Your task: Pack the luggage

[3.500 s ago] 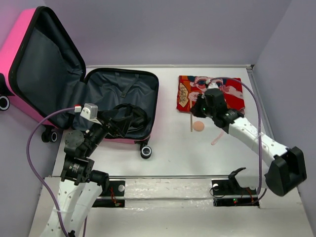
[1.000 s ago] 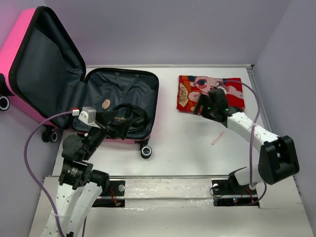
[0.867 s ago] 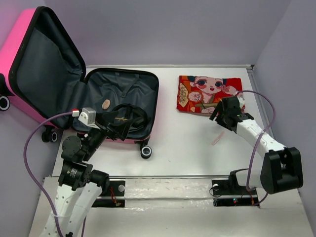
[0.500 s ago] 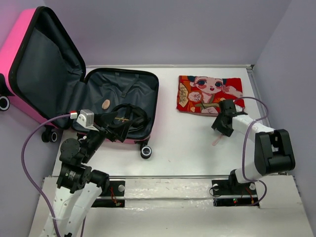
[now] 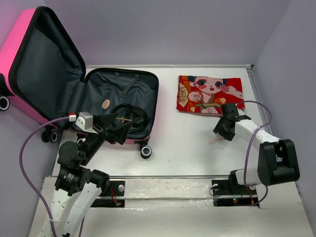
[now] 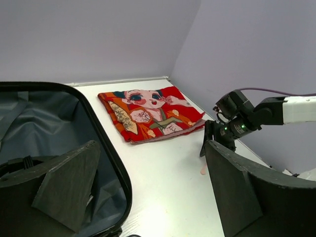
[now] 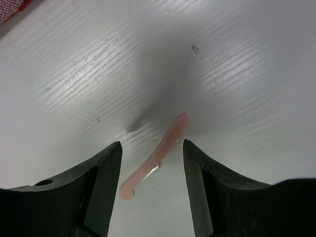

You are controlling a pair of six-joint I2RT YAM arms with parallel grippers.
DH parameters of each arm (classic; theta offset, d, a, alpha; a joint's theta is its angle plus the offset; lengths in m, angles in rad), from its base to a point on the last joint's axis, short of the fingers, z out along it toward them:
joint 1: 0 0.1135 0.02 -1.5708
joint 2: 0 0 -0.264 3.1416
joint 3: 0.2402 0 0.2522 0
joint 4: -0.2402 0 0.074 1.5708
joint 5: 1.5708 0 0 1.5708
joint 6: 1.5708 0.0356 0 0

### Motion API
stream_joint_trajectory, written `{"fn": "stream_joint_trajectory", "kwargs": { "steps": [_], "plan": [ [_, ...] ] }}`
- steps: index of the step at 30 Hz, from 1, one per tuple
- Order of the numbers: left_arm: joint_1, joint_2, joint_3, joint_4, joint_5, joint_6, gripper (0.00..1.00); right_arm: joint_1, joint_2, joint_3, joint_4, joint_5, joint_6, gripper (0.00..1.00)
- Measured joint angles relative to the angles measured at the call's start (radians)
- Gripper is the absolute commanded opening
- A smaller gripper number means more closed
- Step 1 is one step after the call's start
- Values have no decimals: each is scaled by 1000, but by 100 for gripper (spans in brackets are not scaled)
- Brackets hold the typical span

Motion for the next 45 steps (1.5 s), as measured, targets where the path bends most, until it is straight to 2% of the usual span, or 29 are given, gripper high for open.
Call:
{"fn": "stream_joint_trajectory", "kwargs": {
  "steps": [10, 14, 15, 16, 19, 20, 23, 29, 35, 39, 44, 45],
  "plan": [
    [-13, -13, 9, -8, -12, 5, 99, 0, -71, -45, -42, -66, 0, 52],
    [-14, -24, 9, -10, -16, 5, 99, 0, -45, -48, -42, -98, 0, 49],
    [-14, -24, 10, -10, -17, 5, 99, 0, -35, -48, -40, -104, 0, 46],
    [-14, -24, 10, -11, -19, 5, 99, 0, -21, -48, -34, -111, 0, 38],
    [-14, -24, 10, -13, -22, 5, 99, 0, -5, -48, -12, -131, -3, 30],
    [-14, -24, 10, -13, -22, 5, 99, 0, 2, -47, 0, -136, -6, 21],
    [-14, -23, 10, -14, -22, 6, 99, 4, 19, -43, 48, -149, -13, 7],
    [-13, -22, 10, -14, -25, 6, 99, 30, 22, -42, 95, -162, -31, 7],
    [-13, -19, 10, -14, -25, 7, 99, 165, -74, -20, 77, -175, -31, 7],
    [-13, -9, 10, -14, -25, 7, 99, 346, -65, 157, 47, -177, -21, 7],
    [-12, 18, 10, -14, -49, 4, 99, 551, 174, 587, 71, -203, -29, 8],
    [-10, 23, 10, -15, -58, 3, 99, 582, 249, 700, 89, -224, -34, 14]
  ]
}}
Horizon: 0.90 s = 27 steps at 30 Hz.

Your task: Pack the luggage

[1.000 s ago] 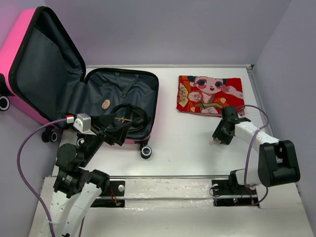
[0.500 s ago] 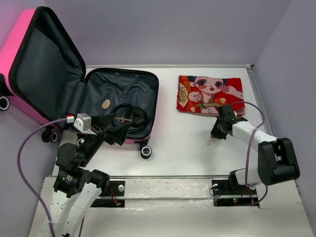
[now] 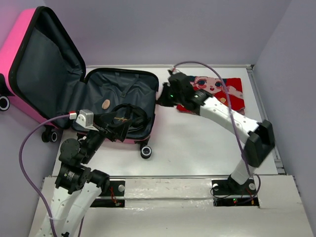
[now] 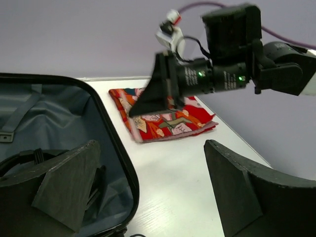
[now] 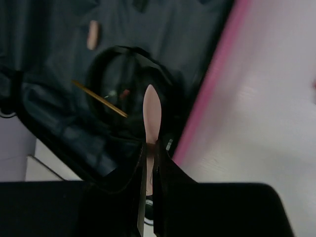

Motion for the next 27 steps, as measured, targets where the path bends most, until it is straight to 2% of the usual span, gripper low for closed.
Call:
{"fn": "stream_joint_trajectory", "kwargs": {
  "steps": [1, 2, 3, 5, 7, 9, 12, 18, 19, 21, 23, 27],
  "plan": [
    [4, 3, 0, -1, -8, -1, 99, 31, 76, 109, 11, -19, -3, 27],
    [6, 7, 0, -2, -18, -3, 99, 53, 145, 196, 28, -43, -5, 56],
    [10, 10, 0, -3, -25, -3, 99, 70, 197, 272, 46, -63, -9, 68],
    [18, 19, 0, -6, -44, -6, 99, 106, 320, 410, 61, -98, -22, 83],
    [20, 29, 0, -6, -55, -8, 99, 117, 390, 476, 60, -116, -38, 83],
    [24, 45, 0, -6, -65, -10, 99, 108, 406, 474, 52, -122, -49, 83],
    [31, 70, 0, -5, -65, -16, 99, 37, 337, 332, 63, -112, -67, 82],
    [32, 171, 3, 40, 9, -92, 99, -347, 89, -3, 55, -4, -92, 81],
    [30, 205, 11, 45, 21, -110, 99, -473, 29, -76, 60, 41, -98, 82],
    [13, 296, 40, 66, 40, -148, 99, -632, -22, -146, 63, 101, -101, 82],
    [-51, 386, 88, 72, -1, -166, 99, -722, -45, -192, 77, 121, -101, 83],
    [-299, 625, 266, 102, -145, -159, 99, -808, -55, -281, 106, 124, -94, 86]
  ]
}}
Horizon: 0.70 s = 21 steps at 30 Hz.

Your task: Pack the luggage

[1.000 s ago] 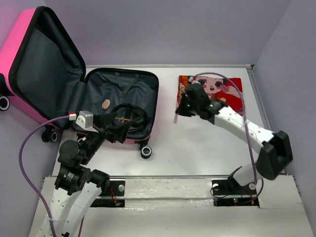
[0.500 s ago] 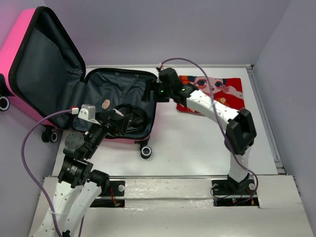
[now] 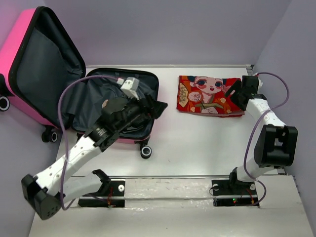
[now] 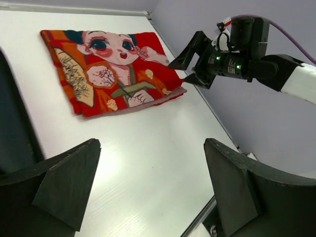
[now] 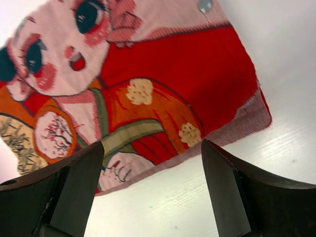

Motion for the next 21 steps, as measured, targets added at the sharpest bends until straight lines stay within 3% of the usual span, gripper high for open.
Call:
{"fn": "stream_joint_trajectory", "kwargs": {
  "steps": [4, 9, 17, 21],
  "plan": [
    [-95, 235, 147, 21, -104, 19, 99, -28, 0, -72, 24, -9, 10, 86],
    [-98, 482, 296, 9, -199, 48, 99, -43, 2, -134, 48, 10, 30, 84],
    [-103, 879, 766, -111, -301, 142, 99, -138, 29, -179, 83, 86, 54, 86],
    [-103, 1010, 908, -146, -315, 162, 99, -174, 103, -178, 106, 50, 64, 85]
  ]
}}
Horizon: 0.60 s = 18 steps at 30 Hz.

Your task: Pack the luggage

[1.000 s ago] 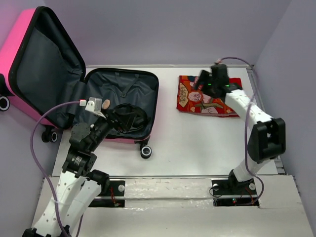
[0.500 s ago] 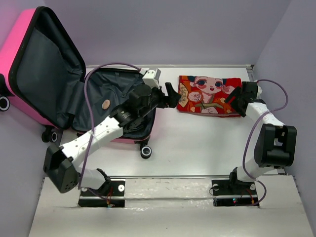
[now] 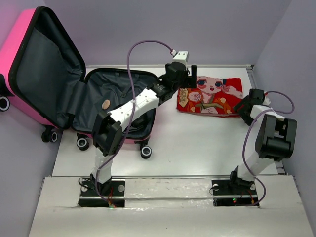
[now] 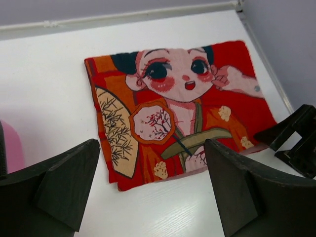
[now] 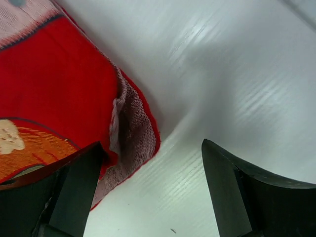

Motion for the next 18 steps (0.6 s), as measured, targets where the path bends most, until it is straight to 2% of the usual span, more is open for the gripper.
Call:
{"fn": "stream_joint_trajectory", "kwargs": {
  "steps": [1, 5, 6, 8, 11, 16, 18],
  "plan": [
    [0, 33, 22, -19, -1, 3, 99, -2, 21, 3, 2, -14, 1, 83],
    [0, 139, 105, -72, -1, 13, 99, -1, 104, 68, 39, -108, -1, 58],
    [0, 171, 131, -88, -2, 18, 99, -1, 124, 86, 53, -135, -3, 42],
    [0, 218, 179, -118, -7, 26, 99, -1, 134, 88, 69, -173, -3, 28],
    [3, 296, 274, -153, -18, 37, 99, -5, 120, 43, 107, -201, 15, 20],
    [20, 399, 410, -186, -53, 50, 99, -8, -21, -103, 118, -188, 32, 19],
    [31, 437, 452, -195, -58, 51, 99, -8, -68, -145, 111, -185, 30, 15]
  ]
}}
